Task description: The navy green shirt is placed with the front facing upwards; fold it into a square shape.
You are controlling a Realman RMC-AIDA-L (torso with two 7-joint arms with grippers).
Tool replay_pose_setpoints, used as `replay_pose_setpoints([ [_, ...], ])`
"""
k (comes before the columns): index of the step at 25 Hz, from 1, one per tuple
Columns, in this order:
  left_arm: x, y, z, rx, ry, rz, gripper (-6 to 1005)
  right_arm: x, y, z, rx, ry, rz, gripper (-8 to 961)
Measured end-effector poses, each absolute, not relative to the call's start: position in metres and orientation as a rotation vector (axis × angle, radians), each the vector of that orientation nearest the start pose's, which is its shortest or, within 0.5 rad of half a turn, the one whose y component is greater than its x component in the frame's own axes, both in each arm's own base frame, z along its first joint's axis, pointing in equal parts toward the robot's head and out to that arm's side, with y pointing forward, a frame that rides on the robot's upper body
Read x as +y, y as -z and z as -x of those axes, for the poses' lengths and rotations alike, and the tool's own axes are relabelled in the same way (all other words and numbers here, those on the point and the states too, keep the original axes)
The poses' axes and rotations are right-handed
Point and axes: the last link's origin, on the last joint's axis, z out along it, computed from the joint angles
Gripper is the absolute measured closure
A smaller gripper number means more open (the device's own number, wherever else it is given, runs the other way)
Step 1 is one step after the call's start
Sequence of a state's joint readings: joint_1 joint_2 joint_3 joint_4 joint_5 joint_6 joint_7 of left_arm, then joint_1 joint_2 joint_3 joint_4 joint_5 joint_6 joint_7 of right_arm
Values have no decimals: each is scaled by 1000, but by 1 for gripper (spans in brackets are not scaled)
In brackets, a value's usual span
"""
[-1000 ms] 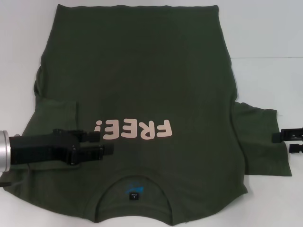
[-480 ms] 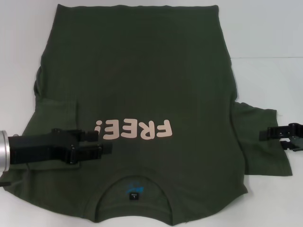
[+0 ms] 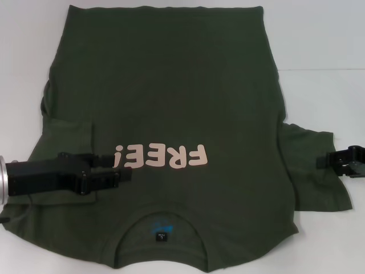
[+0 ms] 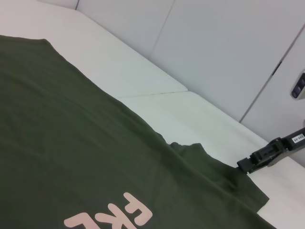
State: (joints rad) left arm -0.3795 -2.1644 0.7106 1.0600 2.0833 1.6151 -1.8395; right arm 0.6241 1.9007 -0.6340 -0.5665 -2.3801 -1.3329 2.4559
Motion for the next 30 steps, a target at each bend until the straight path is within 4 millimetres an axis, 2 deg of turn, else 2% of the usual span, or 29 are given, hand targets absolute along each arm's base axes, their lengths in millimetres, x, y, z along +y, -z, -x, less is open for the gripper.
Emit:
replay_pose_setpoints([
  [1,309,-30,265,-1021,599,2593,342,366,-54,-330,1907,-291,2020,250],
  [6,310,-30,263,-1015,614,2591,342,367,-54,-330,1906,-284,2025,491],
  [12,310,-31,262,-1011,621,2590,341,367,-53,-329,1905,-273,2029,708],
  [17,310,-31,262,-1014,624,2588,341,366,-54,-331,1903,-262,2028,927],
  [23,309,-31,263,-1019,625,2586,341,365,-59,-338,1806,-234,2060,941],
  [30,307,-35,265,-1040,668,2559,342,369,-80,-350,1714,-246,1988,948],
])
